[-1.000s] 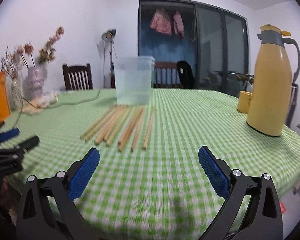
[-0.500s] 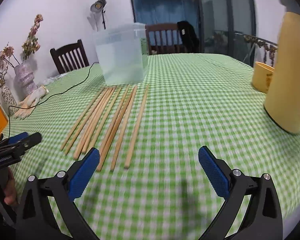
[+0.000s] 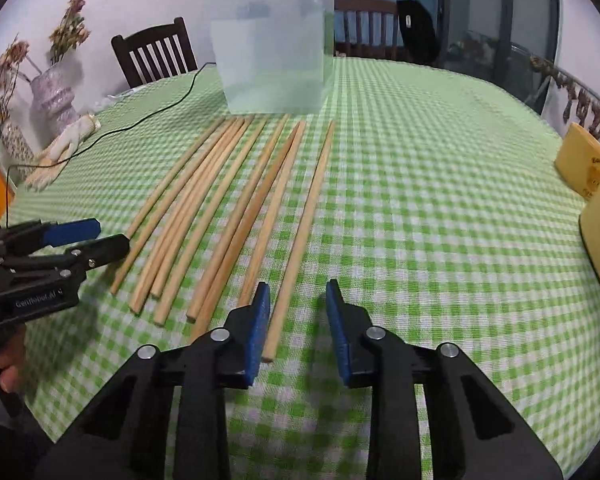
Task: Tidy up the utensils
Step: 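Lower the right tool and close it on one wooden stick while the left tool grasps another, then lift both held sticks and carry them over the clear plastic container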
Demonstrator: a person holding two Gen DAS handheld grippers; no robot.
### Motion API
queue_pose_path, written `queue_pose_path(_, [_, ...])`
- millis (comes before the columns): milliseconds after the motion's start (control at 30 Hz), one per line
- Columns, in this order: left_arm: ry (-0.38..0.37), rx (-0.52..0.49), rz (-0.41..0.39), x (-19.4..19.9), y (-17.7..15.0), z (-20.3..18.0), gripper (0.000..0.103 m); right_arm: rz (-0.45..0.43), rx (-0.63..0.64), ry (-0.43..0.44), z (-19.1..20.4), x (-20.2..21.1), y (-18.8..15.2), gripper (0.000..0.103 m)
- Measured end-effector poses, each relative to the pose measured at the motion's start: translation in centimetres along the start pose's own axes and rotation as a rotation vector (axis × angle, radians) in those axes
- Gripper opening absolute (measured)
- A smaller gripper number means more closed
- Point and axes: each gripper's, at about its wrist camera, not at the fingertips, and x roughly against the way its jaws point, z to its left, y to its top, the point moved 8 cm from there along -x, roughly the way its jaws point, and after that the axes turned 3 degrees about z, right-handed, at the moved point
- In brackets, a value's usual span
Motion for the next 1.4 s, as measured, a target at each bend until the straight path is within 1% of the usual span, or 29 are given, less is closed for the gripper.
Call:
queue_pose_path(100, [0.006,-0.038,-0.007,0.6,-1.2,-0.7,0.051,-0.004,0.008,-0.002,0.1,0.5,-0.7,0.027])
queue_pose_path(133, [-0.003,-0.046,-0.006,1.1,-1.7,-1.0,0.051,-0.005,0.014,-0.003,0.2,0.7,-1.0,0.026])
queue_pose_path(167, [-0.016,-0.050,-0.007,1.7,-2.2,-1.2,0.051,-0.006,0.020,-0.004,0.4,0.9,-1.2,0.022])
queue_pose_path(200, [-0.021,-0.051,-0.010,2.0,-2.5,-1.4,0.048,-0.009,0.022,-0.003,0.4,1.1,-1.5,0.021])
queue_pose_path(233, [-0.018,-0.051,-0.018,2.3,-2.8,-1.4,0.041,-0.015,0.019,-0.001,0.4,1.3,-1.8,0.020])
queue_pose_path(267, [-0.012,-0.056,-0.026,2.5,-3.0,-1.3,0.039,-0.024,0.018,-0.002,0.4,1.4,-2.0,0.018])
queue_pose_path(333, [0.007,-0.074,-0.046,2.6,-3.2,-1.2,0.030,-0.046,0.016,-0.004,0.1,1.7,-2.4,0.016])
queue_pose_path(367, [0.007,-0.074,-0.058,2.6,-3.2,-1.1,0.027,-0.057,0.019,-0.004,0.1,1.8,-2.5,0.015])
queue_pose_path(400, [0.013,-0.070,-0.062,2.7,-3.1,-1.0,0.021,-0.061,0.023,0.001,0.2,1.9,-2.6,0.009])
queue_pose_path(433, [0.011,-0.064,-0.057,2.7,-3.1,-0.9,0.015,-0.067,0.026,0.006,0.2,1.9,-2.6,0.007])
queue_pose_path(467, [0.004,-0.060,-0.055,2.7,-2.9,-0.8,0.010,-0.073,0.027,0.006,0.3,1.9,-2.6,0.007])
queue_pose_path(500, [-0.003,-0.054,-0.054,2.7,-2.8,-0.7,0.002,-0.077,0.028,0.006,0.3,1.9,-2.6,0.007])
queue_pose_path(667, [-0.039,-0.033,-0.033,3.0,-2.7,-0.5,0.002,-0.091,-0.004,0.004,-0.1,2.5,-2.8,0.007])
queue_pose_path(767, [-0.041,-0.030,-0.079,5.2,-2.7,-0.3,0.002,-0.104,0.006,-0.005,-0.5,3.7,-2.9,0.007])
queue_pose_path(833, [-0.040,-0.033,-0.094,6.2,-2.6,-0.2,0.002,-0.117,0.013,-0.009,-0.6,4.4,-2.7,0.007])
queue_pose_path(1033, [-0.044,-0.046,-0.181,11.1,-2.1,0.6,0.001,-0.214,0.060,-0.040,-0.9,8.6,-1.3,0.007])
queue_pose_path(1200, [-0.042,-0.063,-0.250,15.3,-1.4,1.4,0.001,-0.284,0.097,-0.043,-0.8,11.9,-0.1,0.007])
queue_pose_path(1300, [-0.067,-0.074,-0.270,17.3,-1.1,1.4,0.001,-0.341,0.114,-0.048,-0.7,14.2,0.9,0.007])
queue_pose_path(1400, [-0.097,-0.055,-0.286,19.2,-1.0,1.8,0.001,-0.379,0.122,-0.046,-0.5,15.8,1.6,0.007])
